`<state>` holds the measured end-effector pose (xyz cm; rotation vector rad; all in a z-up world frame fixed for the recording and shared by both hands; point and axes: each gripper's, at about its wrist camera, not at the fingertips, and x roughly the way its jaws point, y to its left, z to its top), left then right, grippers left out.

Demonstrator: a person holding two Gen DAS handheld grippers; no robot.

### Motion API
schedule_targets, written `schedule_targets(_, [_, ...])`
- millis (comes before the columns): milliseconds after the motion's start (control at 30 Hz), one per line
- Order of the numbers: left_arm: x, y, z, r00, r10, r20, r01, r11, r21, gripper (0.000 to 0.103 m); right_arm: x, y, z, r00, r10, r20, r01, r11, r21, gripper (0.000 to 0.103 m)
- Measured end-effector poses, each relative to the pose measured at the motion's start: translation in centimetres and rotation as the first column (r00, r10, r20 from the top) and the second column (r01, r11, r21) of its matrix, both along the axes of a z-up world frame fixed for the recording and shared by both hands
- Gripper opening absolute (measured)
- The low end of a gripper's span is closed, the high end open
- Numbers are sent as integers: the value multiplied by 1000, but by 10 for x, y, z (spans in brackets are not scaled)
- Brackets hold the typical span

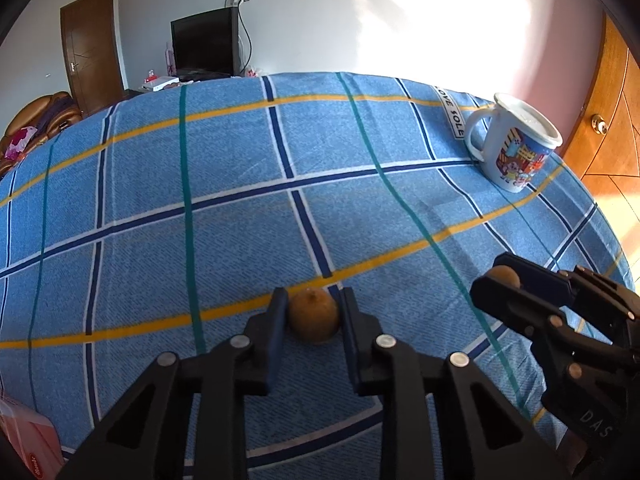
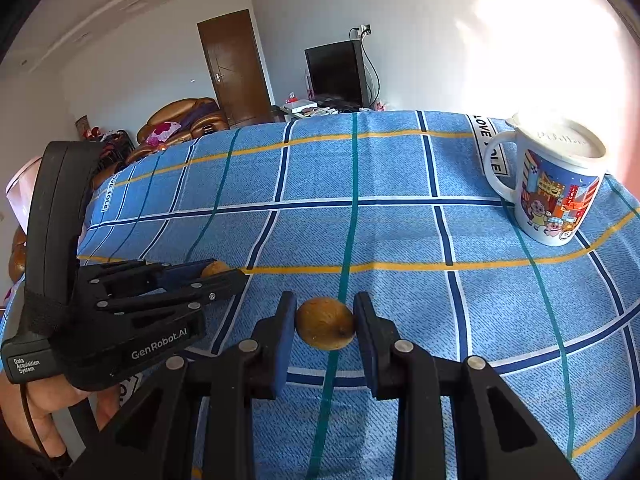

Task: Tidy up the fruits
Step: 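Grasp a small tan fruit with the left tool while the right tool grasps another tan fruit, then carry the tan fruit with the left tool while the right tool carries its tan fruit over the tin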

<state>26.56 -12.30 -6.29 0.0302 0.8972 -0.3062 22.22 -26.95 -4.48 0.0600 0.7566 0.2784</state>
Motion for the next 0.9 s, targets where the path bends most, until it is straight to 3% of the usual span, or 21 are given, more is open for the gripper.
schedule_targets(333, [-42, 13, 6, 999, 2, 37, -1, 1000, -10, 27, -12, -5, 8, 997, 19, 69, -22, 999, 41, 31])
schedule_targets(900, [-107, 30, 27, 978, 7, 210, -16, 999, 43, 27, -59, 21, 20, 982, 56, 179, -57, 998, 0, 31])
